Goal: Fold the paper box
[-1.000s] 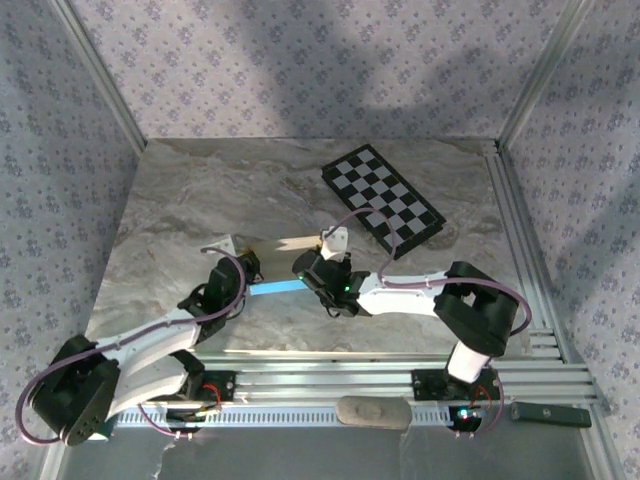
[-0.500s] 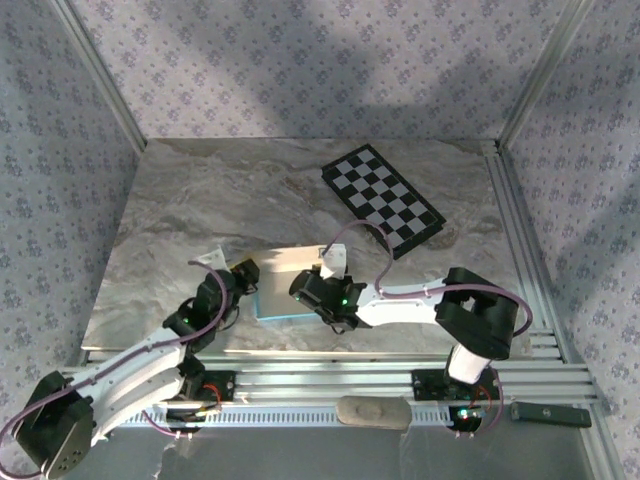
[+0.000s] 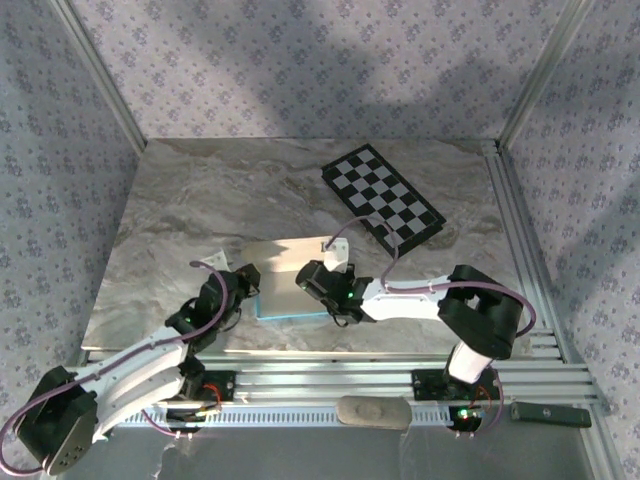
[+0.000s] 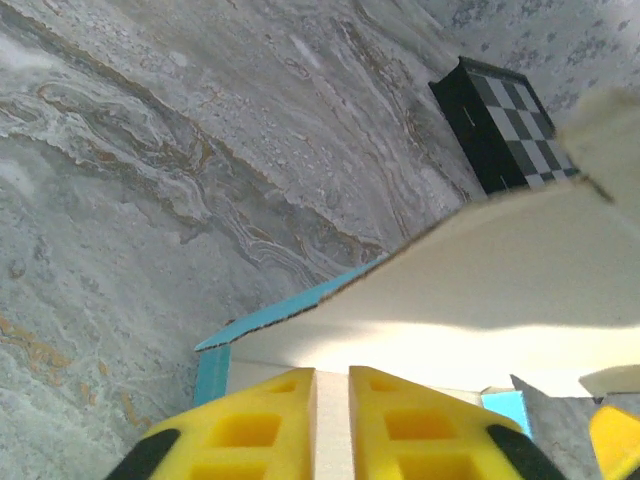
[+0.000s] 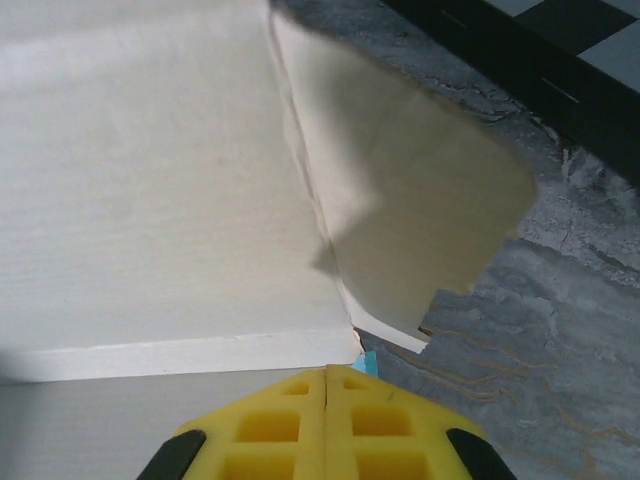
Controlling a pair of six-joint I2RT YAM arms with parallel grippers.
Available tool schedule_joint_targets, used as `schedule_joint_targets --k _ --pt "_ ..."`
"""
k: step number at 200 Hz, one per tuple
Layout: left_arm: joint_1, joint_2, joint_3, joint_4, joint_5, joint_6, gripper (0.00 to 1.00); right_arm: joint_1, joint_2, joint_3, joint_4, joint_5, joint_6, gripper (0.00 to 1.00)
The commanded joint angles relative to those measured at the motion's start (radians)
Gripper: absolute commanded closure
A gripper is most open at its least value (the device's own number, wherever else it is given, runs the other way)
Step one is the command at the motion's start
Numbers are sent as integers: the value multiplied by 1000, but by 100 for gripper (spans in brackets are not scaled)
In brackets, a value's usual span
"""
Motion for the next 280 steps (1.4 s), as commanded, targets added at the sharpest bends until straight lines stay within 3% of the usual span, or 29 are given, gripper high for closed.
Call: schedule_joint_targets --k 1,38,57,88,109,124,135,168,218,280 --pt "-7 1 -1 43 10 -41 88 10 -5 -18 40 -34 -20 100" --pt "-8 -32 8 2 19 -41 93 22 -27 -48 51 -14 -37 99" --pt "-7 -93 98 -187 28 -5 75 41 -86 -61 42 19 -77 82" --pt "-6 -163 261 -516 24 89 51 48 -224 -79 -33 29 -182 65" --pt "21 -178 391 -720 41 199 41 -9 -335 -101 -43 -149 -364 53" --pt "69 -150 482 -815 105 288 33 -126 -389 -66 -135 -423 -458 49" --pt "133 -100 555 -885 174 362 32 -221 -413 -19 -222 -608 -525 49" --pt "351 103 713 -1007 422 541 33 -390 -382 150 -498 -840 -702 44" --pt "370 323 863 -1002 570 697 36 -419 -188 365 -642 -830 -801 46" --pt "372 470 953 -1080 557 815 33 -424 -13 551 -765 -754 -885 47"
